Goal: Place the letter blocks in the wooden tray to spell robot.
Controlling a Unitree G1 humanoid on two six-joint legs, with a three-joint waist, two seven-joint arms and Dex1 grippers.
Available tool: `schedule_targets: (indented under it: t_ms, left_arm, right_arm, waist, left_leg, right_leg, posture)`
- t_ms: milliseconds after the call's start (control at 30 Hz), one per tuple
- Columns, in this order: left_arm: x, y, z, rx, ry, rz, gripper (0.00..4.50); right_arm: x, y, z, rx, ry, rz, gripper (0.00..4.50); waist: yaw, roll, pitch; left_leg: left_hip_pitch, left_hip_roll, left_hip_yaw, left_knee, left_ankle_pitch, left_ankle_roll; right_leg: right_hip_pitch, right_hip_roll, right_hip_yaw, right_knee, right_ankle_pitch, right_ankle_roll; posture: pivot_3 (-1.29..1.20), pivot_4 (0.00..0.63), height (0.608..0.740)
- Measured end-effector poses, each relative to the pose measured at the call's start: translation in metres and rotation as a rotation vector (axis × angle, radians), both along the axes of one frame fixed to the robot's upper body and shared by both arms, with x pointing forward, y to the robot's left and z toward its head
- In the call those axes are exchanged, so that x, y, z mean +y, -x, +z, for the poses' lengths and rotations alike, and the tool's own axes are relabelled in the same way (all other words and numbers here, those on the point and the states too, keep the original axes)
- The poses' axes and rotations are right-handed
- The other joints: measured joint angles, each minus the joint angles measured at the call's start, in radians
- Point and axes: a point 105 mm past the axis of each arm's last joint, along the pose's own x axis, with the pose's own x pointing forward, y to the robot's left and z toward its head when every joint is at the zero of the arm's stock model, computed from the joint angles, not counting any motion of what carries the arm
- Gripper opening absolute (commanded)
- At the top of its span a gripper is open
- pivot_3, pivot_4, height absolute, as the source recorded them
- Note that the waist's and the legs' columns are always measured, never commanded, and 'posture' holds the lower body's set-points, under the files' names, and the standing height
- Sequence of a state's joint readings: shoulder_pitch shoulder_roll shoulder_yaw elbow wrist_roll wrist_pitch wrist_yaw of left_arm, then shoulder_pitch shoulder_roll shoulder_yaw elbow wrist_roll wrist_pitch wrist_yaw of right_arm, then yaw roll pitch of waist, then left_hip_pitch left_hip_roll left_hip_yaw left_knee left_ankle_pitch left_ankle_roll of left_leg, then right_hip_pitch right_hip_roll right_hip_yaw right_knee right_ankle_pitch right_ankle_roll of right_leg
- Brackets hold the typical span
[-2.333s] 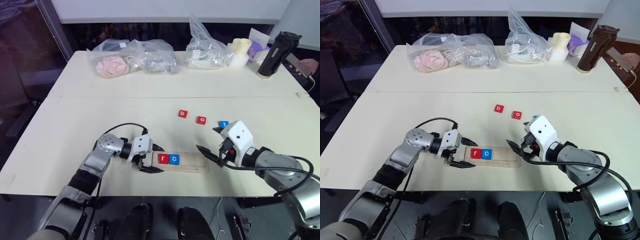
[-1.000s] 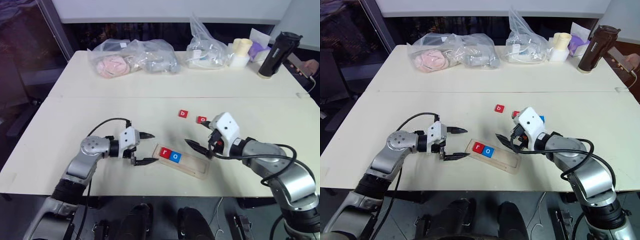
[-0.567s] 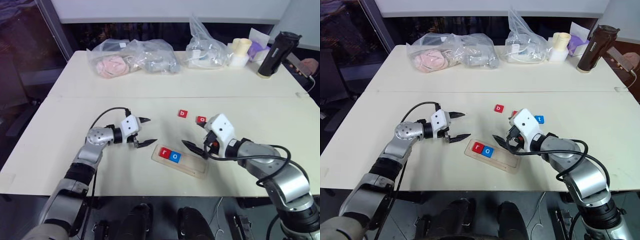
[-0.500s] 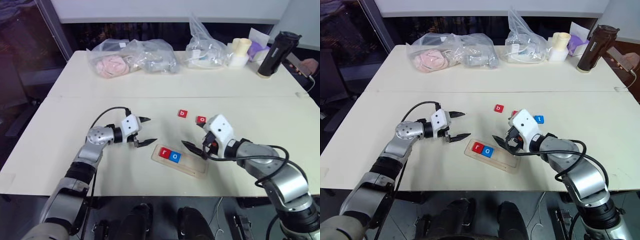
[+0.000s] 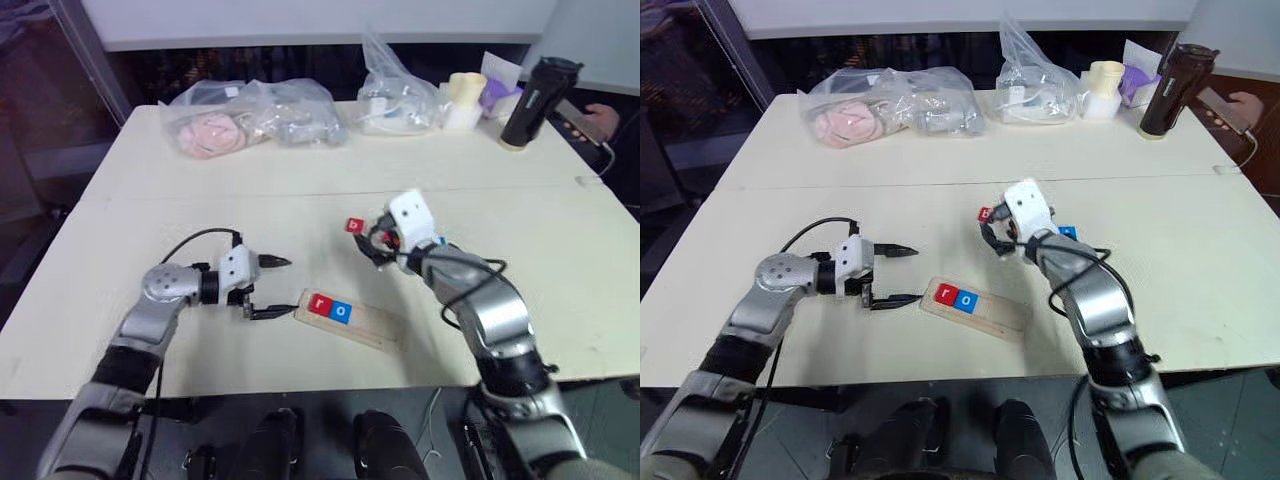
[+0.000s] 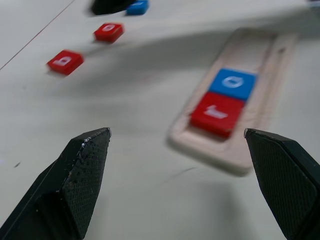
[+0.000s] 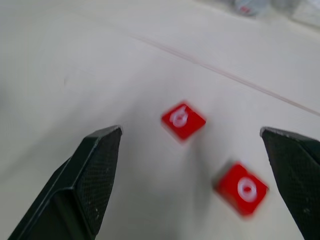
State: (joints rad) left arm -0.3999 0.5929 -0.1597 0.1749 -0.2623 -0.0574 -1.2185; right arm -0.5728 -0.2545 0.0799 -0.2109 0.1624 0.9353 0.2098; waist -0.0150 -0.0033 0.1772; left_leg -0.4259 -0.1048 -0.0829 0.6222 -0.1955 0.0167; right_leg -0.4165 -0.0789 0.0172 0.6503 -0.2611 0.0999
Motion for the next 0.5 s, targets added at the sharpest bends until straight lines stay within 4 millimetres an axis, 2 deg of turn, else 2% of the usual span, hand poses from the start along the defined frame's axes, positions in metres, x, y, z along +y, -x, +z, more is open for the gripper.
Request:
schedule_targets:
  t_ms: [167,333,500]
  left_arm:
    - [-0.002,0.005,0.006,0.002,0.014,0.006,4.48]
    - [-0.006,0.008,0.006,0.009,0.027,0.022,4.48]
    - [-0.006,0.017,0.007,0.018,0.029,0.016,4.48]
  right_arm:
    - [0.021,-0.021,0.004,0.112,-0.128,-0.116,4.50]
    - [0.029,-0.034,-0.019,0.222,-0.100,-0.204,4.50]
    - [0.030,-0.041,-0.037,0.265,-0.047,-0.255,4.50]
  waist:
    - [0.002,0.000,0.000]
    - [-0.001,0.000,0.000]
    - [-0.005,0.000,0.000]
  left_leg:
    - [0.000,0.000,0.000,-0.001,0.001,-0.001]
    - [0.000,-0.001,0.002,-0.003,0.001,-0.001]
    - [0.000,0.000,0.002,-0.008,0.002,-0.004]
  right_leg:
    - [-0.005,0.000,0.000,0.001,0.000,0.000]
    - [-0.007,0.000,0.002,0.001,0.000,0.000]
    - [-0.007,0.000,0.002,0.002,0.000,-0.001]
  posture:
    - [0.00,0.150,0.738]
    - [0.00,0.150,0.738]
    - [0.00,0.150,0.738]
